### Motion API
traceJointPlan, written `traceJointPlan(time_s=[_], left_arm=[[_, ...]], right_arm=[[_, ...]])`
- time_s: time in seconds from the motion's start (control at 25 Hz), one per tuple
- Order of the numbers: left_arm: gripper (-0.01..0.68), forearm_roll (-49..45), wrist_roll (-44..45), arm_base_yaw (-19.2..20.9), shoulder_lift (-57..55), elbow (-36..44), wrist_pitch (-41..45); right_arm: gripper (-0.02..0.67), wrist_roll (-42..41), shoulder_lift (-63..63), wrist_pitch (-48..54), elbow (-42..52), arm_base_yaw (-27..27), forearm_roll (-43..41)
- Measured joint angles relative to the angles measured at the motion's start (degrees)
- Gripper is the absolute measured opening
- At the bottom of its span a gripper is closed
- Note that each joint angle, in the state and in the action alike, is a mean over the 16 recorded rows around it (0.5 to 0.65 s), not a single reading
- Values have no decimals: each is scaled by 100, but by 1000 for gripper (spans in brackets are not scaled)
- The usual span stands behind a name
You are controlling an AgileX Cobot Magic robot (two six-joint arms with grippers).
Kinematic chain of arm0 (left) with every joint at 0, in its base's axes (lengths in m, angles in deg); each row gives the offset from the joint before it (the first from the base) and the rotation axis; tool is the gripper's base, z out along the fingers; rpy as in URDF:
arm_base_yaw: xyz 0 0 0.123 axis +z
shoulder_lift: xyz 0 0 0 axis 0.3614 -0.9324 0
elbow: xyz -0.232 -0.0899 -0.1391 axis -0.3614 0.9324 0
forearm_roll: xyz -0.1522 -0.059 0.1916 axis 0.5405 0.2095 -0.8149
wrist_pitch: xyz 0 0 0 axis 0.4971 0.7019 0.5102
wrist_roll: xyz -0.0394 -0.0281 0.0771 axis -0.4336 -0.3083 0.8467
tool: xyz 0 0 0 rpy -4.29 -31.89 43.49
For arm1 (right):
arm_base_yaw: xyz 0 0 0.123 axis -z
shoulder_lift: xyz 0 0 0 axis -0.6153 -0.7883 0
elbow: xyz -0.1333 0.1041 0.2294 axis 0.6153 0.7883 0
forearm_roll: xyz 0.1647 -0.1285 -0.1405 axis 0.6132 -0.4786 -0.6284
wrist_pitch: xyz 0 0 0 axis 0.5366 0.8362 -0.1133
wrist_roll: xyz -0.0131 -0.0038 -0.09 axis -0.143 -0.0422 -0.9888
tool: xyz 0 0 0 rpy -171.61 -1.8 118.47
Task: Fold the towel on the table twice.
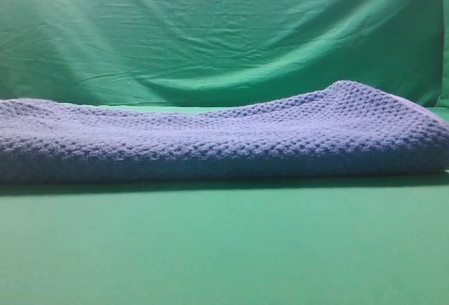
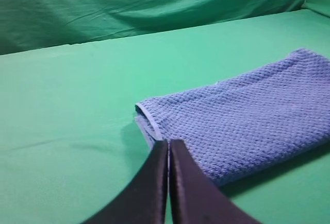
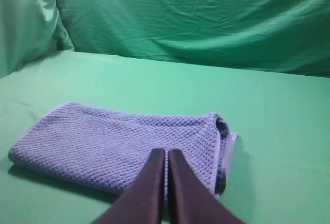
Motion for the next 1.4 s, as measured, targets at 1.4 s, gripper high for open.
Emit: traceJointPlan(time_s=[1.4], left_arm=[[0, -96, 0, 0, 0, 1794, -1305]], right_arm=[[0, -548, 8, -1178, 1980, 0, 9]])
